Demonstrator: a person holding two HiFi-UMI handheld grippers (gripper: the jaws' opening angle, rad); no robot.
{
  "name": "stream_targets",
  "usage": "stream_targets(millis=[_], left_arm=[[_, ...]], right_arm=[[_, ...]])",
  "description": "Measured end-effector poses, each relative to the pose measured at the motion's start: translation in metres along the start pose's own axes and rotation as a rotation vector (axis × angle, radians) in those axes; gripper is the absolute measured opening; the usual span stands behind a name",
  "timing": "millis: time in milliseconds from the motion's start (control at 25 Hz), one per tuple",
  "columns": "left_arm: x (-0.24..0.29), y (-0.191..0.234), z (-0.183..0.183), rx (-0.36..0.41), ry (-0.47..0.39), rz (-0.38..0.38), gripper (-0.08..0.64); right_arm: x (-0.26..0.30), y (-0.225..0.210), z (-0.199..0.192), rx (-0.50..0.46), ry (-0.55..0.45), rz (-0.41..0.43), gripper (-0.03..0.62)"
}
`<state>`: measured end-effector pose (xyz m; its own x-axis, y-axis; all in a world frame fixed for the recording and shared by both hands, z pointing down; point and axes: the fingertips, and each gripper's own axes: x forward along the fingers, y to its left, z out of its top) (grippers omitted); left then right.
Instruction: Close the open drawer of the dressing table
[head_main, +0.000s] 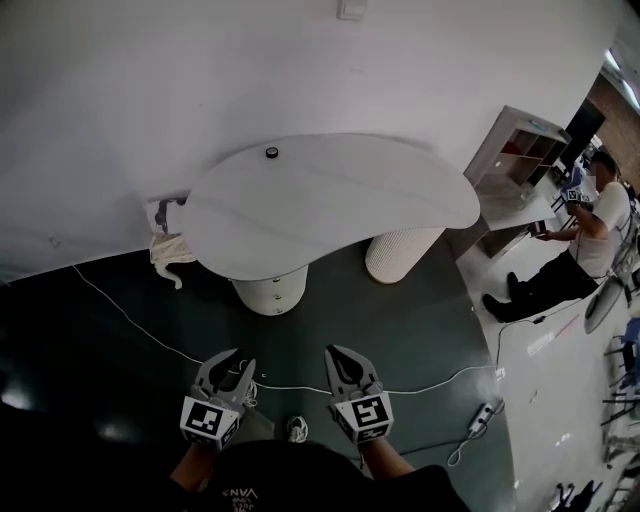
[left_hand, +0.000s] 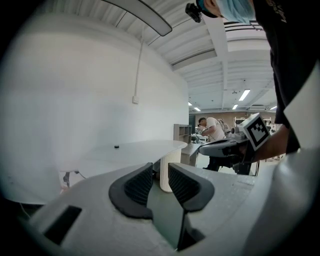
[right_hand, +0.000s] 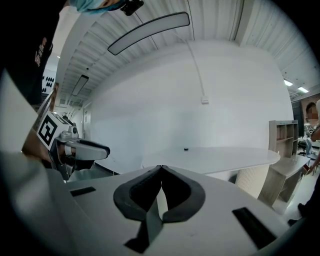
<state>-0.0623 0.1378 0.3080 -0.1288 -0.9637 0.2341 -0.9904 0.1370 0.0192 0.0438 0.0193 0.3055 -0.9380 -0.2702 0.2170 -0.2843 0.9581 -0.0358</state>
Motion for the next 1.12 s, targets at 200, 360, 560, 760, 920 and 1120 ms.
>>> stream_targets(millis=[200,360,560,760,920,1120], left_arm=[[-0.012,-0.011,0.013,0.005,-0.031,0.021,0.074],[-0.023,-0.015,0.033,0.037,-0.043,0.021,0.051],[-0.036,-0.012,0.032,0.057,-0.065,0.05,0.034],[-0.052,-0.015,0.028,0.043,-0.014,0.077,0.023],[-0.062,-0.019,0.021,0.033,0.026,0.084,0.02],[-0.071,-0.02,0.016,0.026,0.037,0.093,0.018]], right_arm=[[-0.017,0.007,0.011,0.002,-0.001,0.025,0.003],[-0.023,0.015,0.021,-0.001,0.003,0.046,0.003],[-0.033,0.027,0.026,0.009,-0.006,0.09,0.003],[-0.038,0.041,0.018,0.001,0.029,0.129,0.003],[-0.039,0.048,0.012,-0.016,0.052,0.144,0.003],[-0.041,0.06,0.007,-0.037,0.073,0.169,0.002]])
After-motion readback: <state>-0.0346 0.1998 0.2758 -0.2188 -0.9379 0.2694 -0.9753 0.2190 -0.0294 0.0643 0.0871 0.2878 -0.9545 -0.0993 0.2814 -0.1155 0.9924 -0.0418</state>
